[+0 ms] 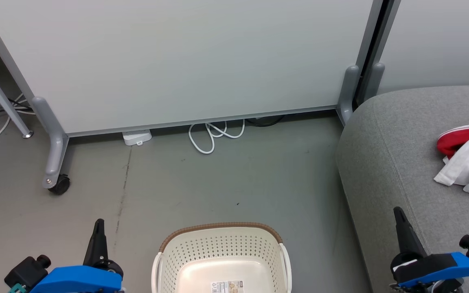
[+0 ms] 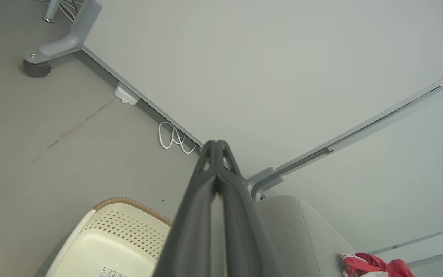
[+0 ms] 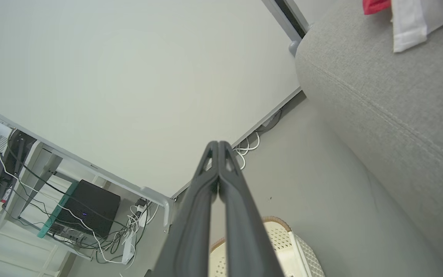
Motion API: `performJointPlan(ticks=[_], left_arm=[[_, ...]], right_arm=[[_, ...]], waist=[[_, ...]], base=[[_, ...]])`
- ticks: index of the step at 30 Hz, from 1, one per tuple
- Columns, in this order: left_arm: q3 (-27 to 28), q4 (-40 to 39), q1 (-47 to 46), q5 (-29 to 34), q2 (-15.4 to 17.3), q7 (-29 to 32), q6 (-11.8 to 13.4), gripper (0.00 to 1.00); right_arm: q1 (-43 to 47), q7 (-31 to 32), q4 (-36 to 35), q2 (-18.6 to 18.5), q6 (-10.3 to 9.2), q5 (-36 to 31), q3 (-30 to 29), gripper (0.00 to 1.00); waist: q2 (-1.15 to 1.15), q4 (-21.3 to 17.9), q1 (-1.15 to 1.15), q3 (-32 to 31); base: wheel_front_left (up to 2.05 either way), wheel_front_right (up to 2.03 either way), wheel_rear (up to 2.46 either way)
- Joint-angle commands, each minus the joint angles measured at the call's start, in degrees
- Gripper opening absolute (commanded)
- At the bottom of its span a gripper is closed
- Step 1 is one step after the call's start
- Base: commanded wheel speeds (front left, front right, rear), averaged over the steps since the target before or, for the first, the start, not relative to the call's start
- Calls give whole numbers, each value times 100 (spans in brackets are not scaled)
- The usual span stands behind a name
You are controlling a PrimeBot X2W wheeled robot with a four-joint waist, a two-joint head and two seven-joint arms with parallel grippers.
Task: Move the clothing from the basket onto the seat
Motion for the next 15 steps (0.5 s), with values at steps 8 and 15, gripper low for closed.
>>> performJointPlan(ticks=[8, 15], left_arm=[[134, -142, -202, -541, -17, 163, -5, 0], [207, -185, -246, -943, -44, 282, -5, 0]], right_arm=[[-189, 139, -106, -23, 2, 676, -47, 0], [-222, 231, -119, -25, 2, 1164, -71, 0]], waist=[[0, -10, -1, 1], [0, -19, -1, 2]], base=[[0, 0, 0], [0, 0, 0]])
